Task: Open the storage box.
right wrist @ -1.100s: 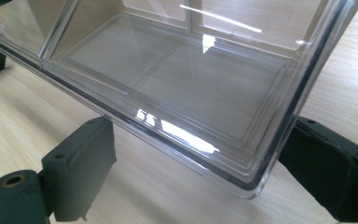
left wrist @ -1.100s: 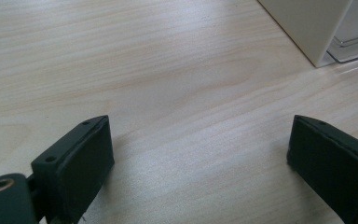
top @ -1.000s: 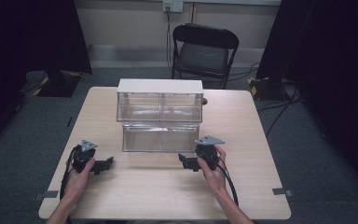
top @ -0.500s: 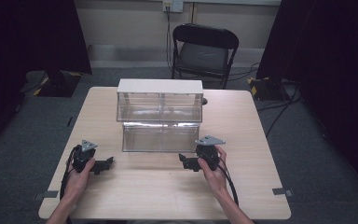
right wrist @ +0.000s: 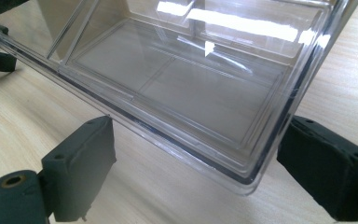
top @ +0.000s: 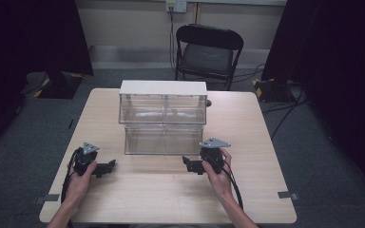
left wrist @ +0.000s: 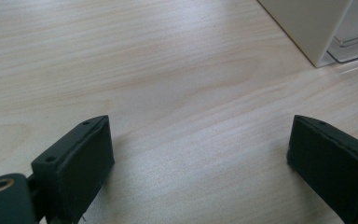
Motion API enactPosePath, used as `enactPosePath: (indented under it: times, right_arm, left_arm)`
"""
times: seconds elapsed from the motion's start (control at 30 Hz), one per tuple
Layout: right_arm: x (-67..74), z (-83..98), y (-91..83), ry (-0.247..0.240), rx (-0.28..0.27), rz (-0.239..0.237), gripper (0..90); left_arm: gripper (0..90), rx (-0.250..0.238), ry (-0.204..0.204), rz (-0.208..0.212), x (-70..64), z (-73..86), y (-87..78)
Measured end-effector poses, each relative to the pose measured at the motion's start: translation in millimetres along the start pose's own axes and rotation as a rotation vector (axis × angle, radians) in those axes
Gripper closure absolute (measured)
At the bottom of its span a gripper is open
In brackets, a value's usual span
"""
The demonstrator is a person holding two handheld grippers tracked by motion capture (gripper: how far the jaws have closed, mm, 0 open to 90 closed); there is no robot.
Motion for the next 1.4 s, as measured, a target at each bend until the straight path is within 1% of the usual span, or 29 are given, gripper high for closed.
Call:
enactPosePath:
  times: [0.17,0.37,0.77,0.93,1.0,1.1,1.23,1.4]
  right_arm:
    - [-0.3,-1.1,-1.3,0.013,-0.003,-0.013,10.2]
    - [-0.1,-2.8,-3.1,0.009,-0.008,-0.019,9.8]
    - [1.3,-4.6,-4.6,0.007,-0.016,0.002,9.3]
    - [0.1,-8.5,-7.7,0.012,-0.034,-0.017,7.7]
    - [-0.1,-8.9,-8.0,0.004,-0.034,-0.015,7.7]
    - [0.1,-8.1,-7.0,0.009,-0.026,-0.015,7.8]
    - [0.0,-8.8,-7.6,0.006,-0.031,-0.014,7.7]
    - [-1.1,-9.8,-9.0,0.011,-0.037,0.008,7.8]
  left_arm:
    - [6.5,0.0,0.0,0.0,0.0,0.0,0.0]
    - [6.5,0.001,0.001,0.001,0.1,0.0,0.0]
    - [6.5,0.001,0.001,0.001,0.1,0.0,0.0]
    - [6.5,0.001,0.001,0.001,0.2,0.0,0.0]
    - [6.5,0.001,0.001,0.001,0.1,0.0,0.0]
    - [6.5,0.001,0.001,0.001,0.1,0.0,0.1]
    - [6.5,-0.002,0.0,0.001,0.0,-0.1,0.3]
    - [6.5,0.001,0.001,0.0,0.1,0.0,0.1]
Point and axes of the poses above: each handheld gripper's, and its own axes: y roughly forward along the jaws, z roughly out of its underside, x roughly to its left, the point moved 7 cm from there along y, roughly forward along the jaws, and after that the axes turned 13 degrees about -y, right-handed, at the moved point
